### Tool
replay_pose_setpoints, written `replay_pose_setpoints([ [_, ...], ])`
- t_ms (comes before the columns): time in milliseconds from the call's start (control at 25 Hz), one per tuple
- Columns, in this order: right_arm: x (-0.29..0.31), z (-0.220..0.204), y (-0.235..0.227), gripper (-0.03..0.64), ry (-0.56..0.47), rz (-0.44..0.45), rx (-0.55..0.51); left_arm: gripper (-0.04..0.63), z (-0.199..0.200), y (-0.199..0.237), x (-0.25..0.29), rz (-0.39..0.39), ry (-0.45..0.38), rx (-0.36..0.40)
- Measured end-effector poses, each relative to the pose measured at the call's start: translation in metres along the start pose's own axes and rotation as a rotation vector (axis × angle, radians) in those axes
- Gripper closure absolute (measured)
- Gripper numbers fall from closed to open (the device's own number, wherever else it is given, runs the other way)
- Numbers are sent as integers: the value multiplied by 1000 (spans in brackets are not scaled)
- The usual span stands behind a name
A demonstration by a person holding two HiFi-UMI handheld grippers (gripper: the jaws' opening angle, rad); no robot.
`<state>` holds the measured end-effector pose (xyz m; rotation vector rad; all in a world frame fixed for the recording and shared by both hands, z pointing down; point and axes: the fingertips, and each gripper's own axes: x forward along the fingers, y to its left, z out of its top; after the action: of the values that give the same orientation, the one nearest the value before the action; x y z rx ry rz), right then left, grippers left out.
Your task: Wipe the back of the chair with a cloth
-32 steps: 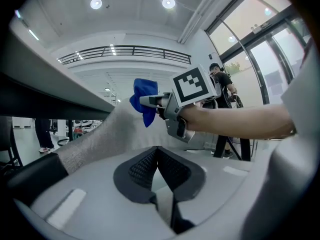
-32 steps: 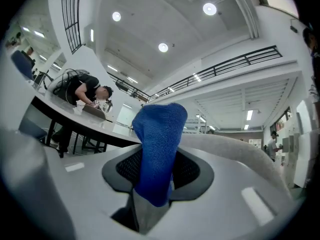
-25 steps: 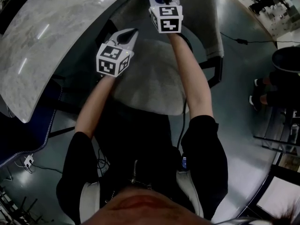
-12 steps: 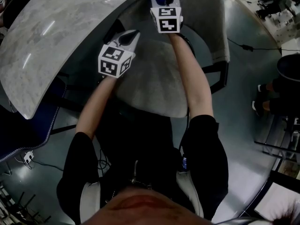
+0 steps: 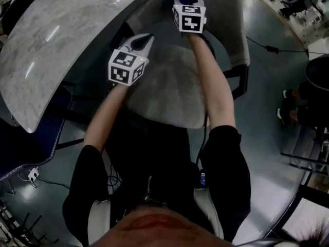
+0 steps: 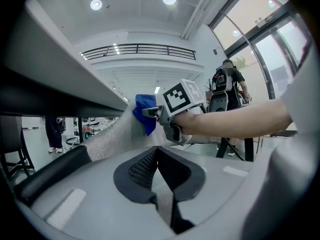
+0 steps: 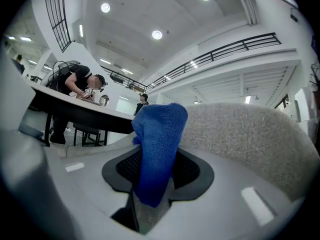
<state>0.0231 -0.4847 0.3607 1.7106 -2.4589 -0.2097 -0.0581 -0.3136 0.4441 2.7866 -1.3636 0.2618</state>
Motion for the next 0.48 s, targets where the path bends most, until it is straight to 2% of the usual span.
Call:
replay_pose_setpoints([
  [280,-9,-12,-33,471,54,-64,48,584,0,-18,11,-33,-1,4],
  [480,-23,-24,-61,469,89,-150,75,584,0,-29,18,-57,-4,5],
])
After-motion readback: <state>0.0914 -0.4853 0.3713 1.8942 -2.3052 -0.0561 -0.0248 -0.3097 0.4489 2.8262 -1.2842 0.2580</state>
